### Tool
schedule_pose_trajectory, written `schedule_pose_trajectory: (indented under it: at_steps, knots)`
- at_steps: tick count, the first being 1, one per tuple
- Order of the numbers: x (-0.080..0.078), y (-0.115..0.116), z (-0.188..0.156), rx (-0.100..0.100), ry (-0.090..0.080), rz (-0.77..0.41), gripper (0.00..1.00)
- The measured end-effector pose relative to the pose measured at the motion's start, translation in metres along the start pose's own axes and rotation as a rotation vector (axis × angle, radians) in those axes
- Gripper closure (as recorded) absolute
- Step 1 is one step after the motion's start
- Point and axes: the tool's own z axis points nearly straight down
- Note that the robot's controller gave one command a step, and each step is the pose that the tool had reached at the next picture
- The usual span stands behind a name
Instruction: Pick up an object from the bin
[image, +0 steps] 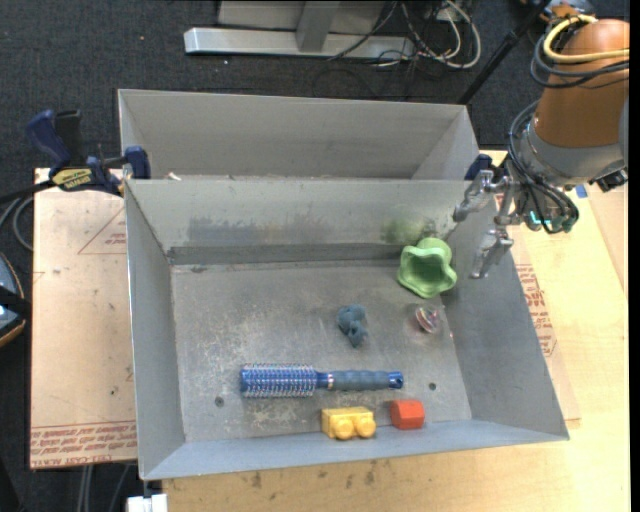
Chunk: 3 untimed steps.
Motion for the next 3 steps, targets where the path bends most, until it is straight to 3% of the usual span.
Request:
schedule_pose_trajectory:
  at_steps: [1,2,3]
  knots:
    - [0.031,0.067,0.100,-0.003,0.001,-0.128,0.00]
    - [0.023,0.158,0.155,0.003,-0.013,-0.032,0.00]
    - [0.021,0.157,0.151,0.000,-0.022,-0.027,1.00]
